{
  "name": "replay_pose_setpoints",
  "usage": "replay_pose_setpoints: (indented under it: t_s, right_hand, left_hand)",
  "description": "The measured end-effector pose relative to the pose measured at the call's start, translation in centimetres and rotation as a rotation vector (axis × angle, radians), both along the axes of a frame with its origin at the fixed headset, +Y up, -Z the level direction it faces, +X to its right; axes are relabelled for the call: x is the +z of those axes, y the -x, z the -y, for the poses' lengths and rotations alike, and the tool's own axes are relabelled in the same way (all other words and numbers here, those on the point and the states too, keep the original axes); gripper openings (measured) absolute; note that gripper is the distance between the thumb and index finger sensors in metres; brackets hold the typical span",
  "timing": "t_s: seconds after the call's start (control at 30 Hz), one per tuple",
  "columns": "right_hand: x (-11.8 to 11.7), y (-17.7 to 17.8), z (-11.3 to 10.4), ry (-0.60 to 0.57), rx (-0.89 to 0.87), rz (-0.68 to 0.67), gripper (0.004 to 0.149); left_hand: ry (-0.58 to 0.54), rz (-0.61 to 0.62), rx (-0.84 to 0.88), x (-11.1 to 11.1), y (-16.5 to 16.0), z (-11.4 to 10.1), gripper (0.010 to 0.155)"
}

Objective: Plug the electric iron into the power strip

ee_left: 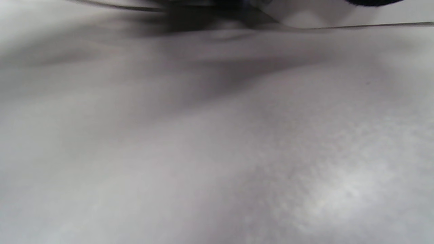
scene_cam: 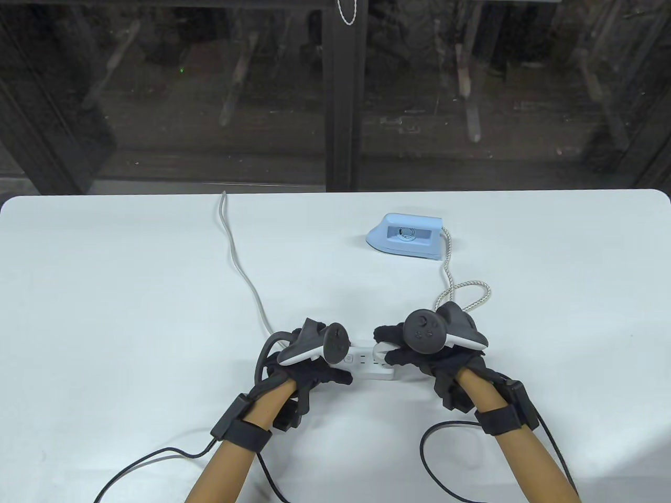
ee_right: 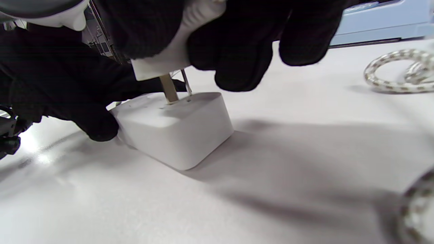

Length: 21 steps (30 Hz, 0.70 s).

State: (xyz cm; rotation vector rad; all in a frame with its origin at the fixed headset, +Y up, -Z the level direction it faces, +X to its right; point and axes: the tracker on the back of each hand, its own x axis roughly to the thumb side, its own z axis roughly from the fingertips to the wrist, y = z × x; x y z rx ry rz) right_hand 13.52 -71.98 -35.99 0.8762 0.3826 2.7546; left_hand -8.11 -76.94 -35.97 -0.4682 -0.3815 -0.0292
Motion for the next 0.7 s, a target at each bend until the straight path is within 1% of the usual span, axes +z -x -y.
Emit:
replay_pose_setpoints:
  t_s: [0.1, 0.13, 0.3, 0.33, 0.37, 0.43, 0.5, 0.57, 0.7]
  right_hand:
    - [0.1, 0.4, 0.6, -0.015, 0.047, 0.005, 0.058]
    - [0.1, 0.4, 0.6, -0.014, 0.036, 0.008, 0.058]
    - [0.3, 0.5, 0.9, 0.014, 0.055, 0.044, 0.058]
    - [0.3, 0.8, 1.5, 0.012, 0.104, 0.05, 0.058]
    - [0.5, 0.5, 1.4, -0.013, 0.075, 0.054, 0.058]
    - [0.6, 0.3, 1.9, -0.001, 0.1, 0.097, 0.058]
    - [0.5, 0.0, 2.2, 0.023, 0.036, 0.107, 0.058]
    - [0.6, -0.1, 2.3, 0.043, 0.012, 0.122, 0.058]
    - [0.6, 0.1, 2.2, 0.031, 0.049, 0.122, 0.058]
  left_hand:
    - [0.0, 0.001, 0.003, 0.0, 0.0, 0.0, 0.081]
    - [0.0, -0.004, 0.005, 0.0, 0.0, 0.0, 0.081]
    - [-0.006, -0.002, -0.002, 0.1, -0.1, 0.0, 0.081]
    - [-0.005, -0.001, -0.004, 0.1, -0.1, 0.0, 0.082]
    - [-0.008, -0.002, -0.002, 0.1, -0.1, 0.0, 0.082]
    - [-0.009, -0.001, -0.005, 0.1, -0.2, 0.0, 0.082]
    - [-0.007, -0.001, -0.005, 0.1, -0.1, 0.0, 0.082]
    - [-0.007, 0.0, -0.006, 0.2, -0.2, 0.0, 0.082]
    - [-0.009, -0.002, -0.012, 0.3, -0.2, 0.0, 0.082]
